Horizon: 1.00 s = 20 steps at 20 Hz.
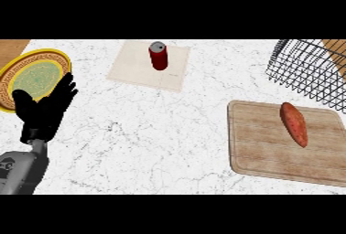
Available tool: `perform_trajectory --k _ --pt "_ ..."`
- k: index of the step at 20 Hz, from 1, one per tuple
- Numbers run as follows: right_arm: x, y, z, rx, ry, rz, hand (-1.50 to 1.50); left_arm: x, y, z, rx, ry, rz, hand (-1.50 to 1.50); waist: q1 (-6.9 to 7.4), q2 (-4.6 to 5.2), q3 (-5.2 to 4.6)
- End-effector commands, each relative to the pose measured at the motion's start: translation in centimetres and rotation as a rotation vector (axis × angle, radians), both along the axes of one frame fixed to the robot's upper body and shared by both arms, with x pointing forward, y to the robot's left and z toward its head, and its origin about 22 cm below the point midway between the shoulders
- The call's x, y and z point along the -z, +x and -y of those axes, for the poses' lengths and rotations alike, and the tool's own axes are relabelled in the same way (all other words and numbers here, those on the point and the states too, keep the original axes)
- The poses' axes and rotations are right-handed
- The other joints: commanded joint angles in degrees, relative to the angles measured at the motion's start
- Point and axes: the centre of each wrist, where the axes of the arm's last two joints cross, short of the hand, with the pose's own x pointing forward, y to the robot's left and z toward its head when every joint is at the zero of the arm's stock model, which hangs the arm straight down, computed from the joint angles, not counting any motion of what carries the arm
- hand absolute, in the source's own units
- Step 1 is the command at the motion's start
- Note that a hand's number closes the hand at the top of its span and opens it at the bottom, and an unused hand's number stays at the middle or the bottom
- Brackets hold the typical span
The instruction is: Pick the sweet potato from the cutting board and place it in the basket
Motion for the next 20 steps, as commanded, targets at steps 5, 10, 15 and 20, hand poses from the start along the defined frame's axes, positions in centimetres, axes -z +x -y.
perform_trajectory --k 5,10,15,20 --pt "1.4 0.4 3.6 -0.110 0.059 -0.205 -1.50 -0.4 -0.2 -1.4 0.005 -0.002 0.015 0.00 -0.11 0.07 0.14" --pt "1.7 -0.8 7.3 -0.096 0.189 -0.164 -1.50 -1.3 0.4 -0.2 -0.013 -0.003 0.003 0.00 -0.59 -0.07 0.25" --pt "7.6 -0.5 8.2 -0.090 0.241 -0.191 -1.50 0.4 -0.7 0.8 0.003 -0.006 -0.009 0.00 -0.43 0.11 0.30" --pt "13.4 -0.6 8.0 -0.101 0.270 -0.164 -1.50 0.2 -1.2 -1.7 -0.015 -0.002 -0.001 0.00 -0.60 -0.04 0.21"
